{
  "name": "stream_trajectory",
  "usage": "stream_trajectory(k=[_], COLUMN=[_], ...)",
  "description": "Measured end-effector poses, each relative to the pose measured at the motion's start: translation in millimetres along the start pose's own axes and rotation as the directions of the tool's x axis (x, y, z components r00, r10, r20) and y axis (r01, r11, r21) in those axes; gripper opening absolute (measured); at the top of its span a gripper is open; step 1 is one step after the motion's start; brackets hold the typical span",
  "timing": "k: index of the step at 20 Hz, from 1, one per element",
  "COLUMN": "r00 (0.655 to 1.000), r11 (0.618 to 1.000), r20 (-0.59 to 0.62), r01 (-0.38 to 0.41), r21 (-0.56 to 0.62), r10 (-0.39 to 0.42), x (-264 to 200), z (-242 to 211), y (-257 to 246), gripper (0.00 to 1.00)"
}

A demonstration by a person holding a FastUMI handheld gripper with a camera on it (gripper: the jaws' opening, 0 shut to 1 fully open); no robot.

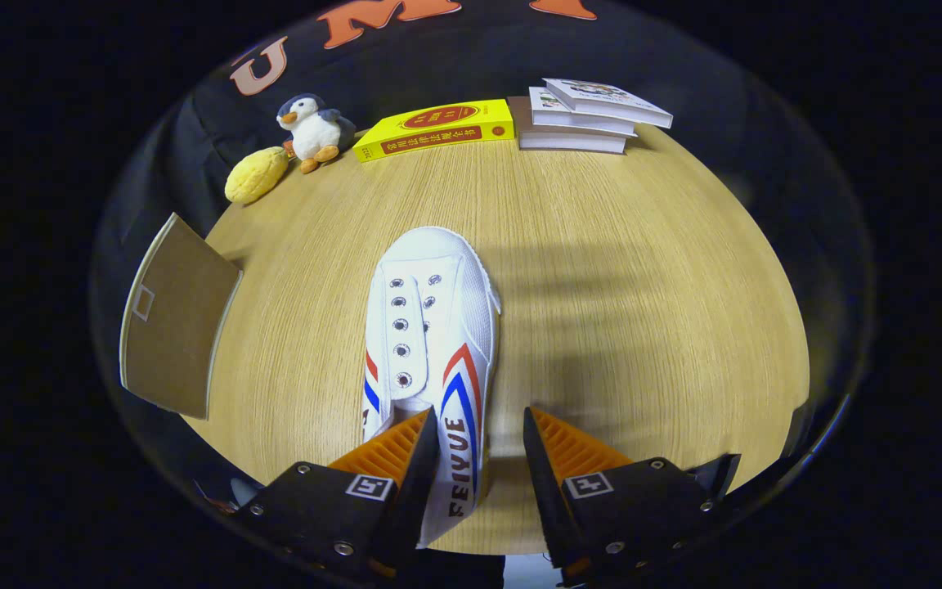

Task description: Open the storage box then place both shoes into the box .Put the left shoe in first, then the right shoe, with the right side of both shoes facing outward in a uniform manner.

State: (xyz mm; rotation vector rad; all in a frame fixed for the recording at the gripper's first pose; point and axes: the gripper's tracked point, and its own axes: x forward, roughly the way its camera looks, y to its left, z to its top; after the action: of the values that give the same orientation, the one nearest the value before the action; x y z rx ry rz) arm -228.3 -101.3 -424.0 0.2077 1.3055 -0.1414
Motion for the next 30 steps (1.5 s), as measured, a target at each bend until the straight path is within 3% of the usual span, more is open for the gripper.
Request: stream_trajectory(k=[2,3,6,7,9,16,24,30], r00=[0.998,0.998,0.998,0.998,0.996,0.983,0.953,0.941], r11=[0.997,0.994,0.991,0.988,0.984,0.968,0.973,0.968], r20=[-0.019,-0.018,0.009,0.034,0.057,0.156,0.249,0.24], r01=[-0.05,-0.057,-0.069,-0.062,-0.073,-0.129,-0.204,-0.25], r21=[0.066,0.098,0.115,0.138,0.162,0.216,0.103,0.016], r10=[0.052,0.059,0.069,0.058,0.065,0.096,0.174,0.239], x=[2,0,1,0,-2,-40,-104,-129], z=[-3,-2,1,2,2,38,92,102], y=[7,5,2,1,8,47,131,212], gripper=[0.48,0.35,0.24,0.15,0.05,0.03,0.03,0.03])
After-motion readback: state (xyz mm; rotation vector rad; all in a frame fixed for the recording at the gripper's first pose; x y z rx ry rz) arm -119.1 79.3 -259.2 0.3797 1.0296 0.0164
